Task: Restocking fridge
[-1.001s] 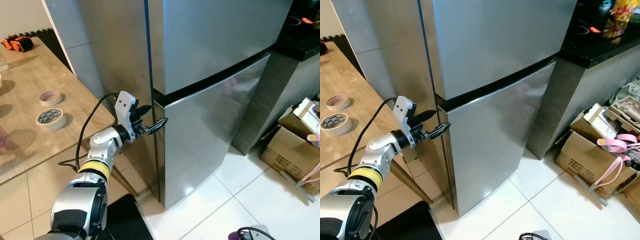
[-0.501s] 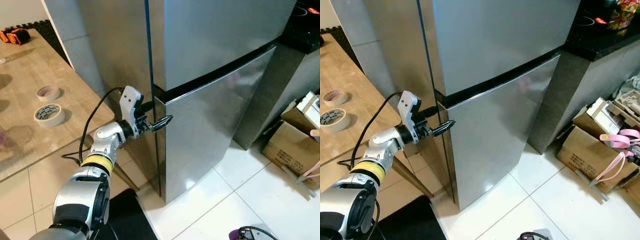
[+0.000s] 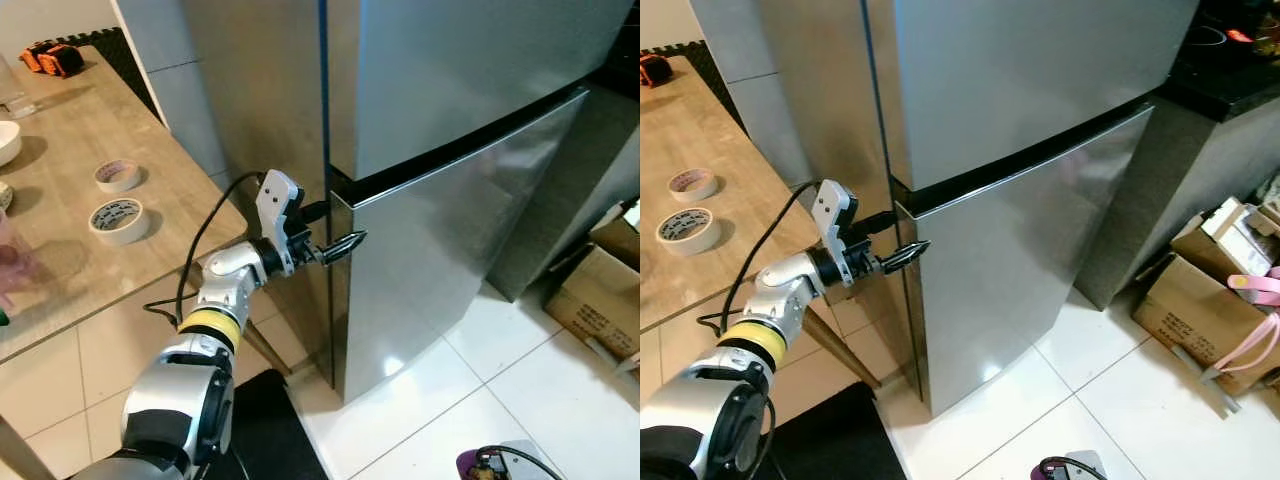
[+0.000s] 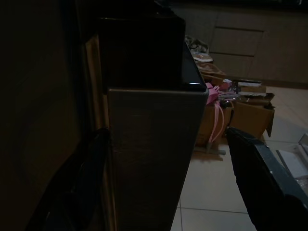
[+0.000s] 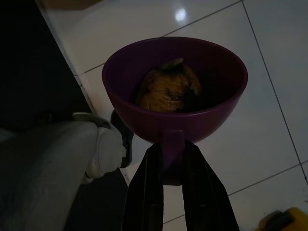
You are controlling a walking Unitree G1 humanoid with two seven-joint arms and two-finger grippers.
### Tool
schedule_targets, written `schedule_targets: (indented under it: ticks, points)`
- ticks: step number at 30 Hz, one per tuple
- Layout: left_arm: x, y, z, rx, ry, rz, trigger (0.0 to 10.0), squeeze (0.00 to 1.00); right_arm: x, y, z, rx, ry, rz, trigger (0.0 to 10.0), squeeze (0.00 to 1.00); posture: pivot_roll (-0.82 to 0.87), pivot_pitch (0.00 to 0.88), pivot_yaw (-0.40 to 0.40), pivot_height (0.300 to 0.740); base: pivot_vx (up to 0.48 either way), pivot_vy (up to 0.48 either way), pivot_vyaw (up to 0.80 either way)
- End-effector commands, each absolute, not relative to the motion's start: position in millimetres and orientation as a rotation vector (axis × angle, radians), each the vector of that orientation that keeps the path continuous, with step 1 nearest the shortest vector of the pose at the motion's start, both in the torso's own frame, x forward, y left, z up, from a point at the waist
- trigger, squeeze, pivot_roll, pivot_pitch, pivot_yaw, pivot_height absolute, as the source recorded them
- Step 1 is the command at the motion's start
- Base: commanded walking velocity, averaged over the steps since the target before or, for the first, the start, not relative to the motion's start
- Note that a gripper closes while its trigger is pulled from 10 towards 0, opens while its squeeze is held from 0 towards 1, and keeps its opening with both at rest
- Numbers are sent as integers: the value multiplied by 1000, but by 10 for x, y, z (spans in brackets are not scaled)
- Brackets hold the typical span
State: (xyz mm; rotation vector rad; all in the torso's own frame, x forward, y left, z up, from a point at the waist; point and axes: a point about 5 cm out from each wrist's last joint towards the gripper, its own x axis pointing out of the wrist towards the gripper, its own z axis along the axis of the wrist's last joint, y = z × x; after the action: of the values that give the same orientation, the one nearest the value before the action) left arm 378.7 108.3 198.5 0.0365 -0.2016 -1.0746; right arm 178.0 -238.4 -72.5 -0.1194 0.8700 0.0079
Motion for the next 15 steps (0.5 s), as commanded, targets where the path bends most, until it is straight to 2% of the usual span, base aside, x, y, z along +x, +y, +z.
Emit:
schedule_targets:
  ticks: [1, 15]
  points:
    - [3639, 766, 1810, 72, -153, -1282, 10000, 0, 1753, -2389, -734, -107, 867, -10, 10000, 0, -126, 161, 36, 740, 0, 0, 0]
    - [3550, 640, 1755, 50, -160, -1347, 10000, 0, 1764, -2365, -735, -93, 862, -14, 10000, 0, -119, 150, 46, 740, 0, 0, 0]
